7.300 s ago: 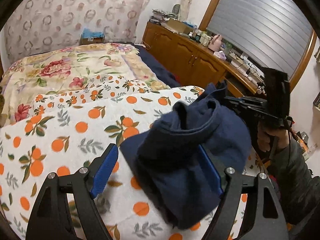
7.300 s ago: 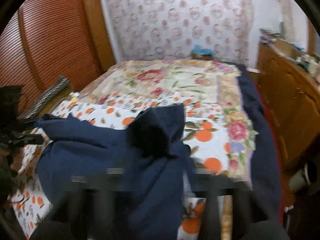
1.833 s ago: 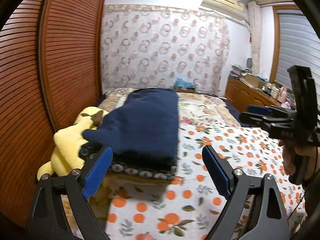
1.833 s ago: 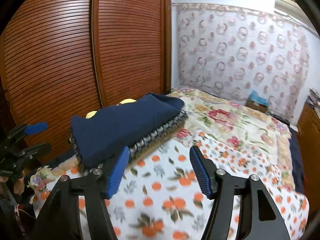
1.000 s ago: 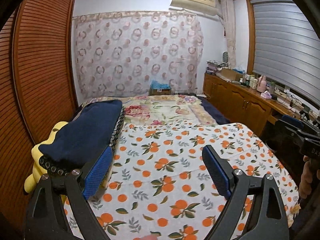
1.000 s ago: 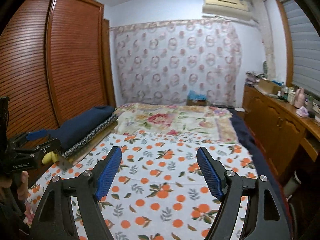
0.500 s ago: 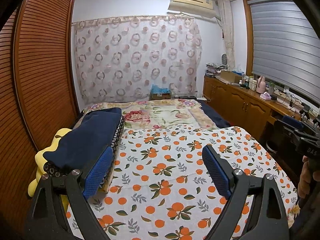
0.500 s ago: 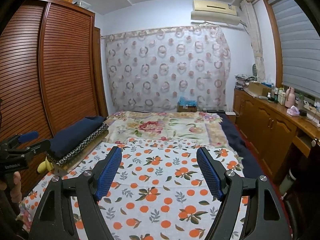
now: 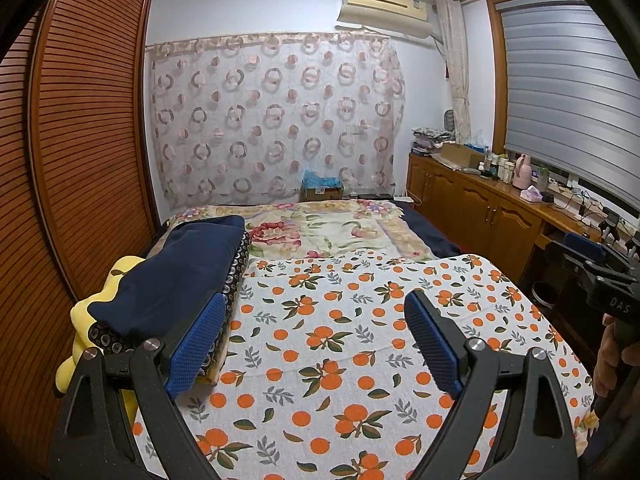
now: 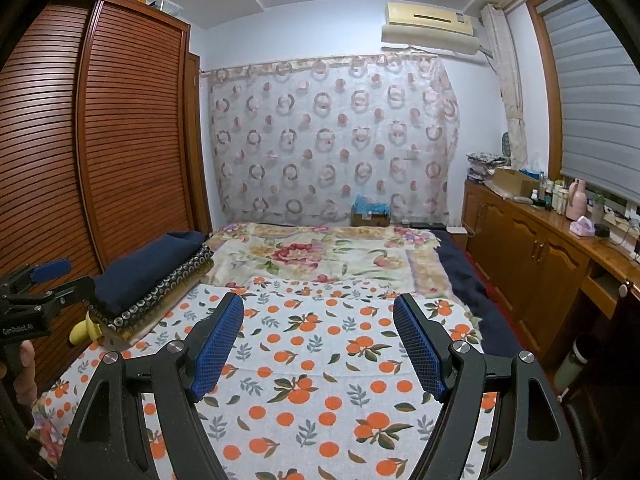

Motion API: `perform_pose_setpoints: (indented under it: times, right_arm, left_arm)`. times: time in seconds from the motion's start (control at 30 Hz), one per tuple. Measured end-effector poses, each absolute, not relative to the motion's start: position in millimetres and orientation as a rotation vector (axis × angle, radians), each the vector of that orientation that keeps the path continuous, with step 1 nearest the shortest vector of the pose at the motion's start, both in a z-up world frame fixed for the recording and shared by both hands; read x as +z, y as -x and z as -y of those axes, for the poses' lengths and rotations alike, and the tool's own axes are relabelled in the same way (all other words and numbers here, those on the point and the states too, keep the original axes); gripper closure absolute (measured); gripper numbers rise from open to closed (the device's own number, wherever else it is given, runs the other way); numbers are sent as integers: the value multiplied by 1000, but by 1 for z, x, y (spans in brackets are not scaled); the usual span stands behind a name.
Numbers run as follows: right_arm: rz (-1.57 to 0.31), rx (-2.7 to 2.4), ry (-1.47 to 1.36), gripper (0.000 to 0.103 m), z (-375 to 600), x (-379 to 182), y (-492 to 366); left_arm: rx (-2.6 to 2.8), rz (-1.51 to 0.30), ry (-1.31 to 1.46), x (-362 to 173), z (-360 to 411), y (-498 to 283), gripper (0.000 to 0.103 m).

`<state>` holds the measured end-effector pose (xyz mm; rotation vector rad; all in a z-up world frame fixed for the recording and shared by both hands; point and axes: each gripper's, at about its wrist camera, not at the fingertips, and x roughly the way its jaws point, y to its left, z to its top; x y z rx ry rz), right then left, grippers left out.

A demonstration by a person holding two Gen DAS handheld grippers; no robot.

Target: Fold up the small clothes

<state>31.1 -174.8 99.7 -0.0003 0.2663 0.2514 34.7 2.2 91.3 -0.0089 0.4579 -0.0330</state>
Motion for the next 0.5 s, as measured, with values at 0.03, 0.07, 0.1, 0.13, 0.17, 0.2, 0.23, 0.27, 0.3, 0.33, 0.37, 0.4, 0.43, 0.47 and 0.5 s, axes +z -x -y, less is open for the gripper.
perform_pose_setpoints:
  times: [0.03, 0.07, 0.1, 0.13, 0.17, 0.2, 0.23, 0.27, 0.3, 0.33, 0.37, 0.4, 0.43, 0.47, 0.5]
  right_arm:
    - [-266, 248, 2, 24, 175, 100, -31]
    - [-266, 248, 4, 24, 175, 99, -30]
    - [-266, 248, 4, 24, 177, 100, -30]
    - [-266, 249, 4, 24, 178, 99, -31]
    - [-267, 250, 4, 24, 179, 99, -31]
    - [-267, 251, 4, 24, 181, 100, -31]
    - [-267, 249, 5, 24, 181, 100, -31]
    - [-266, 250, 6, 24, 182, 100, -32]
    - [-266, 250, 5, 24, 182, 100, -32]
    - [-266, 250, 4, 24, 183, 100, -32]
    - [-266, 249, 5, 24, 183, 100, -32]
    - [-265, 249, 6, 24, 184, 100, -32]
    - [-265, 250, 6, 24, 184, 100, -32]
    - [-265, 251, 5, 24, 186, 100, -33]
    - [-265, 251, 6, 24, 186, 101, -33]
  left_arm:
    - [-32, -458, 9, 91, -2, -35, 12]
    - [-31, -456, 9, 92, -2, -34, 12]
    - [-30, -455, 11, 93, -2, -34, 12]
    - [-30, -453, 11, 94, -2, -33, 12]
    - [-29, -453, 9, 95, -2, -33, 12]
    - [-28, -451, 8, 97, -2, -32, 12]
    - [-27, -452, 8, 97, -3, -31, 12]
    - [-27, -451, 8, 99, -3, -31, 12]
    - [-29, -451, 8, 98, -3, -31, 12]
    - [-28, -452, 9, 97, -3, -31, 12]
    - [-28, -451, 9, 97, -3, -31, 12]
    - [-28, -451, 9, 98, -3, -31, 12]
    - [-28, -451, 10, 97, -3, -31, 12]
    - [-29, -451, 10, 98, -3, -31, 12]
    - [-28, -451, 9, 98, -3, -31, 12]
